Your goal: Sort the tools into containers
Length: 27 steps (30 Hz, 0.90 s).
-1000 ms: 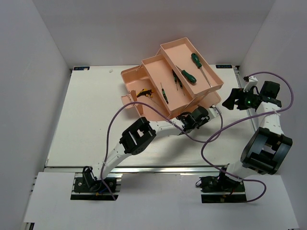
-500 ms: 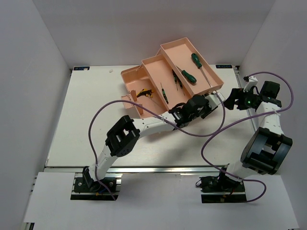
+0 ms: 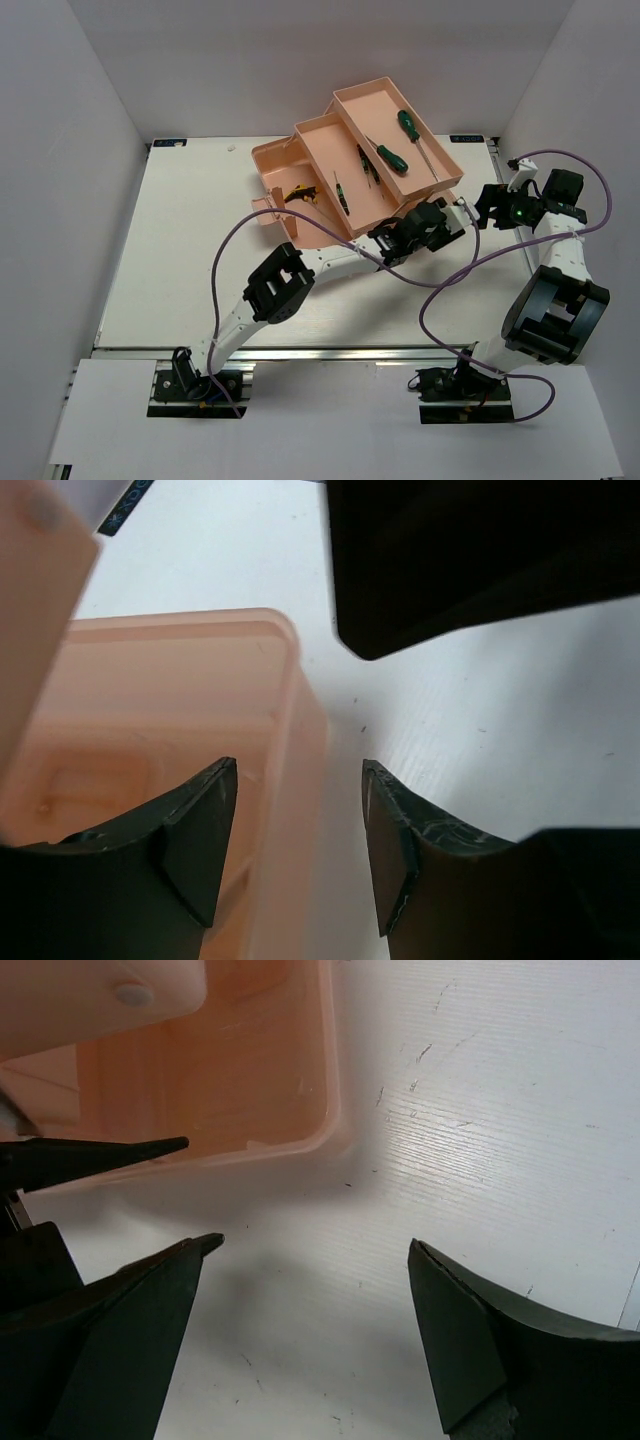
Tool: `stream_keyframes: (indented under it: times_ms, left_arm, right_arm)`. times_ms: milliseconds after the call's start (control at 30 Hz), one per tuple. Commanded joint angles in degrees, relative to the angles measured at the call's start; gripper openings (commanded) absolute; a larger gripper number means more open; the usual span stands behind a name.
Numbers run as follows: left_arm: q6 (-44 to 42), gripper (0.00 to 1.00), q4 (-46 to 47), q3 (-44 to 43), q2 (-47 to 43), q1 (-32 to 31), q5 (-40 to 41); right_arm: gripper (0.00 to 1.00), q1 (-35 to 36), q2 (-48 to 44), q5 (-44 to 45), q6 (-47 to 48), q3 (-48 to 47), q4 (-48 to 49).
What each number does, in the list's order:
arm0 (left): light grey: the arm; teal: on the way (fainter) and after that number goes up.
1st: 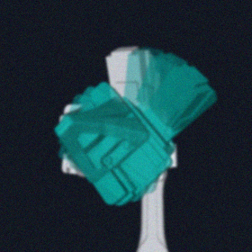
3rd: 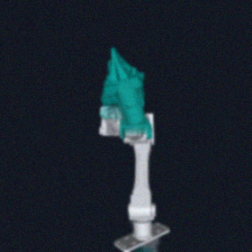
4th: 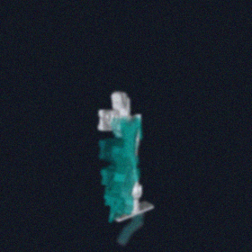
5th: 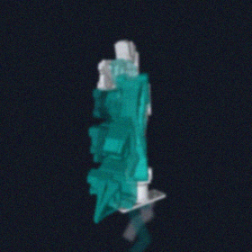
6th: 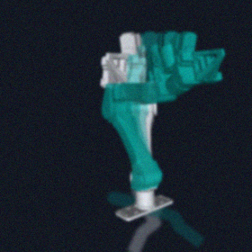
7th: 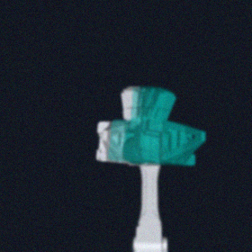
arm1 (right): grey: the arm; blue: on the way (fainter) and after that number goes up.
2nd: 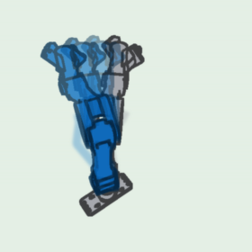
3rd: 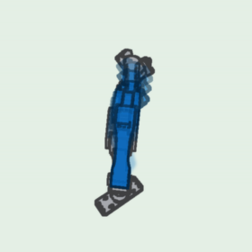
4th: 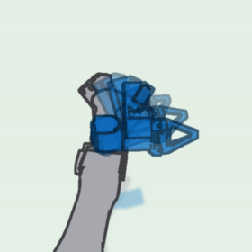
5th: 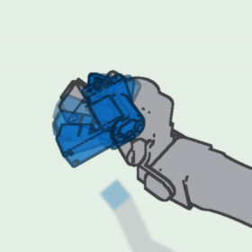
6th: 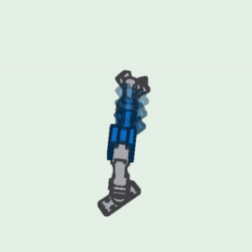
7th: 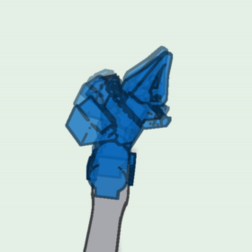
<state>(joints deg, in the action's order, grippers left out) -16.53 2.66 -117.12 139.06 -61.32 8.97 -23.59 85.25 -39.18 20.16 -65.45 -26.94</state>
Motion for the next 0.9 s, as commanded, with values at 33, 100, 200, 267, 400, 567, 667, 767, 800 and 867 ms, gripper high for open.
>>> stream_keyframes:
  times_ms: [33,100,200,267,400,567,667,767,800,867]
  left_arm:
    - [-0.69,0.62,-3.45,-1.62,0.77,0.41,3.59]
    - [-1.13,0.58,-3.1,-1.88,1.99,0.59,6.83]
    - [-0.78,0.39,-4.41,-2.85,2.88,1.03,7.46]
    - [-0.95,0.32,-4.68,-1.54,2.27,1.03,6.33]
    - [-1.04,0.42,-4.76,2.06,0.77,1.03,6.23]
    - [-0.87,0.32,-5.99,5.93,-0.28,1.03,3.43]
    - [-0.52,0.21,-6.78,7.08,-0.37,0.94,2.37]
    - [-0.52,0.11,-7.4,7.35,-0.37,0.94,2.37]
    - [-0.6,0.09,-7.4,7.52,-0.46,1.03,1.84]
    - [-0.78,0.09,-7.58,7.52,-0.55,1.03,1.58]
  right_arm:
    - [0.89,0.04,0.44,-1.25,0.67,-1.17,0.31]
    - [0.89,-0.05,0.44,-1.34,0.67,-1.17,0.31]
    - [0.89,-0.05,0.35,-1.34,0.67,-1.08,0.22]
    - [0.89,-0.05,0.18,-1.16,0.67,-0.82,0.22]
    - [0.89,-0.05,0.0,-1.25,0.67,-0.64,0.22]
    - [0.89,-0.05,0.09,-1.25,0.58,-0.82,0.22]
    - [0.89,-0.05,0.26,-1.08,0.75,-0.91,0.05]
    - [0.89,-0.05,0.44,-1.16,0.67,-1.17,-0.04]
    - [0.89,-0.05,0.53,-1.25,0.58,-1.17,0.04]
    - [0.89,-0.05,0.44,-1.25,0.49,-1.26,0.13]
